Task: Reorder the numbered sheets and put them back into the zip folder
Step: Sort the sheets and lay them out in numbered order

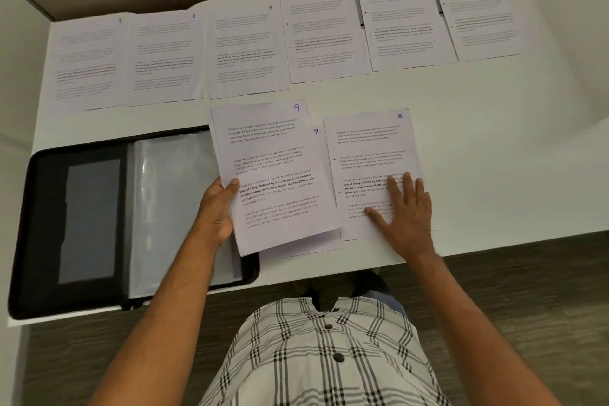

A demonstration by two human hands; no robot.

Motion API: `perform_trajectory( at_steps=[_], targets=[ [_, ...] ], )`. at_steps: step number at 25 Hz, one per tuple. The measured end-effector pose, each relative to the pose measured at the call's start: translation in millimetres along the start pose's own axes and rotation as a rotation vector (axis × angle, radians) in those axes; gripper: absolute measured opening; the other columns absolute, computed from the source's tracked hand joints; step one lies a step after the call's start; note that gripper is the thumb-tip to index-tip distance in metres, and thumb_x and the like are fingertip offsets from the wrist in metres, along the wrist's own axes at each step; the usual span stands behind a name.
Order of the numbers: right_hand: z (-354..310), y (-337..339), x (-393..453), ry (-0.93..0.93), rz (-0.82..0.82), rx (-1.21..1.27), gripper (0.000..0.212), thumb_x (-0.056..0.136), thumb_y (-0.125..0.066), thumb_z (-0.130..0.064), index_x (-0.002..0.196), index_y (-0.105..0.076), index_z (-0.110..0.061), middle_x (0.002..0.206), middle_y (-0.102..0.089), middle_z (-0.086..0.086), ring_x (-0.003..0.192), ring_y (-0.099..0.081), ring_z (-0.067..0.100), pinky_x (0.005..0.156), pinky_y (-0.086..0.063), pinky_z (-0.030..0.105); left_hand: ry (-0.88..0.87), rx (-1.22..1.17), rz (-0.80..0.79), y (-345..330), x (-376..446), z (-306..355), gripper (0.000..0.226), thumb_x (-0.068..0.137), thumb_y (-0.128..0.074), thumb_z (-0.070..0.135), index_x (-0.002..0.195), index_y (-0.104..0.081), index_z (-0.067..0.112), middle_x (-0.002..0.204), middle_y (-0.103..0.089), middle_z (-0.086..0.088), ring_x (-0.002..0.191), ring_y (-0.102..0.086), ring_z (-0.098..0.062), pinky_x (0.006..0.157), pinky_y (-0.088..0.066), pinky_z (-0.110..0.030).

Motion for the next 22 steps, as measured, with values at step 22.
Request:
perform_trajectory(
  at_steps=[22],
  targets=[
    [-87, 37, -1, -0.091, 0.057, 0.726, 0.060, 0.101, -0.064, -0.047, 0.152, -0.041, -0.026, 0.141, -0.048, -0.009, 0.117, -0.058, 0.006, 0.089, -0.054, 0.025, 0.082, -0.013, -0.104, -25, -11, -21, 0.032, 0.102, -0.056, 0.007, 0.133, -0.062, 0.014, 0.125, -0.072, -0.011, 0.111, -0.071, -0.028, 0.087, -0.061, -0.045]
  ],
)
Point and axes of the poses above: each hand's wrist, its own x-axis towards the middle knuckle, its own y-axis out of the back of the hand, z = x × y, the point moved 4 cm from there along x, towards the middle knuckle
